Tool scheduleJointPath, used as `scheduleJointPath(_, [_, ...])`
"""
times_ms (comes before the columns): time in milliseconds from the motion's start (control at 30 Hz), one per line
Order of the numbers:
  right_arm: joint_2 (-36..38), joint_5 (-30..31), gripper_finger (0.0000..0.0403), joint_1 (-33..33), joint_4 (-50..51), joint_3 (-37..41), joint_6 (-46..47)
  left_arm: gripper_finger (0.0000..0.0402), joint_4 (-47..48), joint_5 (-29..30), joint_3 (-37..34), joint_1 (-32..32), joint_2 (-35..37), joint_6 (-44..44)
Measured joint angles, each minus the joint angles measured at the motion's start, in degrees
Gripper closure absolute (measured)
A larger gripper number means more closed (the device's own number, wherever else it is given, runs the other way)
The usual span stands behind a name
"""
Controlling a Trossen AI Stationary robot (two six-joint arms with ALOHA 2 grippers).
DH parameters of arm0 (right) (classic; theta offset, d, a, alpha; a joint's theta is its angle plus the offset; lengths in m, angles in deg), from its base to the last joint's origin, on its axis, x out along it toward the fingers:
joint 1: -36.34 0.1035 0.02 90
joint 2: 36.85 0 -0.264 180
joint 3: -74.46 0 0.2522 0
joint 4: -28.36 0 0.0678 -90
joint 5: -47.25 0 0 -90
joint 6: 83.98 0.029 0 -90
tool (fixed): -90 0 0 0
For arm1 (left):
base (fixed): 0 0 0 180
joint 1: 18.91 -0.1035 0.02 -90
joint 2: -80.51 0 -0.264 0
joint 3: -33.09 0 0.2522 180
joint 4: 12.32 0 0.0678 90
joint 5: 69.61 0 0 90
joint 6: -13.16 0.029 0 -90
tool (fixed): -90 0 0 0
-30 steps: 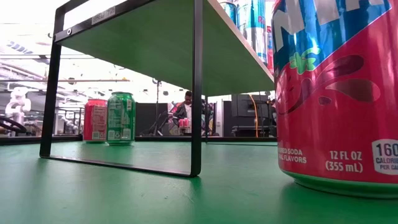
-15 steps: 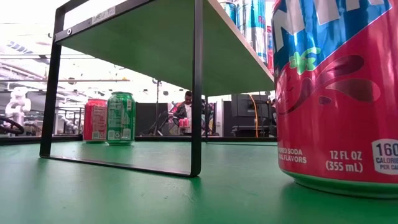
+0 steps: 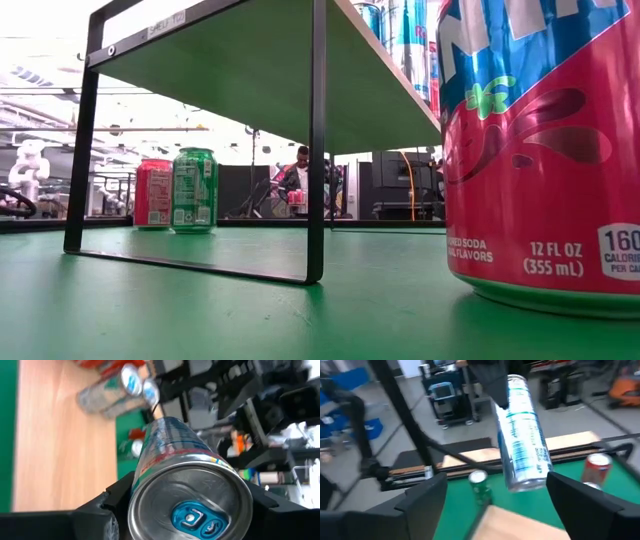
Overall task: Sort soda cans
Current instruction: Put the blue soda can on the shelf and align it with the other blue soda cans
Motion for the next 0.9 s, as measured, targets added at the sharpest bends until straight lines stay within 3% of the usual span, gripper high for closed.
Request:
scheduleJointPath(233, [0.00,10.01,0.0034,-0.25,0.04,0.00,-7.44,0.0169,-4.20,1.42,0.00,-2.64,-3.23,2.60])
scheduleJointPath(400, [-0.77,10.68,0.0033,-1.30,1.45,-0.09,-10.79,0.0169,-10.99,4.08,0.00,-4.14,-5.61,3.99])
scheduleJointPath(567, [-2.94,14.83,0.0032,-1.40,2.23,-0.09,-14.77,0.0169,-16.72,2.88,-0.02,-5.17,-7.98,6.38])
scheduleJointPath(900, [-4.99,16.63,0.0062,-1.60,3.01,-0.09,-15.70,0.0169,-17.16,-0.59,-0.02,-5.48,-8.91,6.12])
